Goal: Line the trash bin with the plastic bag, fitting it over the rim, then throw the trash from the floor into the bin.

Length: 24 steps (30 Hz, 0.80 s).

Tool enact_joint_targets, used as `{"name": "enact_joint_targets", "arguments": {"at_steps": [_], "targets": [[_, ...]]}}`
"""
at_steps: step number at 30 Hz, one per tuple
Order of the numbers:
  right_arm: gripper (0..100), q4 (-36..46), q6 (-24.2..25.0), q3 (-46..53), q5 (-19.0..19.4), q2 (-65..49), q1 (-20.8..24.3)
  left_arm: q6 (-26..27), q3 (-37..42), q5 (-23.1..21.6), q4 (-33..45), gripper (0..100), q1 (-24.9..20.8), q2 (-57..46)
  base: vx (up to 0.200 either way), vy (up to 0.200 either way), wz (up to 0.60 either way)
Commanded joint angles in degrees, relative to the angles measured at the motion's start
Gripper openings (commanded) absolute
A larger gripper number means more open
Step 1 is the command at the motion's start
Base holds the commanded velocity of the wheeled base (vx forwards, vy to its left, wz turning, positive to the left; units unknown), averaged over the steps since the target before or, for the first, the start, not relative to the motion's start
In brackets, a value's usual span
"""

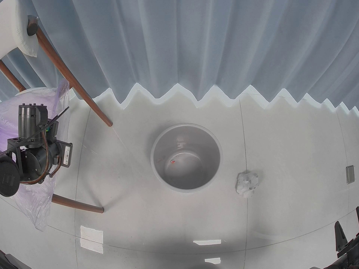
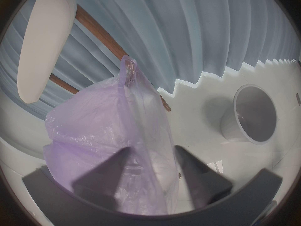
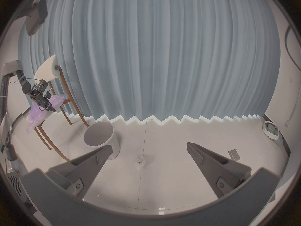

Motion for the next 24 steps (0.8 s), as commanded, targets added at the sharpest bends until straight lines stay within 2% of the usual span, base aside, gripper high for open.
{"name": "enact_joint_targets", "arguments": {"at_steps": [1,3,8,11,13,21,22,23,24], "targets": [[100,-0.02,-0.01,1.01,0.02,-0.94,0.01,-0.2,0.11,-0.22,-0.06,0,0.64,-0.72,0.0,0.0,0.0],[100,-0.02,-0.01,1.01,0.02,-0.94,0.01,-1.17,1.34,-0.48,-0.85,0,2.48,-3.09,0.0,0.0,0.0],[100,-0.02,-0.01,1.01,0.02,-0.94,0.01,-1.35,5.21,-0.83,-1.11,0,3.19,-9.51,0.0,0.0,0.0],[100,-0.02,-0.01,1.01,0.02,-0.94,0.01,-1.7,6.09,-4.52,-1.55,0,3.28,-13.29,0.0,0.0,0.0],[100,-0.02,-0.01,1.01,0.02,-0.94,0.01,-4.07,6.88,-10.59,-3.92,0,2.92,-16.36,0.0,0.0,0.0],[100,-0.02,-0.01,1.01,0.02,-0.94,0.01,-8.29,5.82,-25.35,-7.7,0,2.4,-18.12,0.0,0.0,0.0],[100,-0.02,-0.01,1.01,0.02,-0.94,0.01,-8.38,5.74,-25.71,-7.7,0,2.4,-18.12,0.0,0.0,0.0],[100,-0.02,-0.01,1.01,0.02,-0.94,0.01,-8.55,4.86,-29.13,-7.7,0,2.22,-17.86,0.0,0.0,0.0],[100,-0.02,-0.01,1.01,0.02,-0.94,0.01,-8.73,4.33,-30.54,-7.79,0,2.22,-17.59,0.0,0.0,0.0]]}}
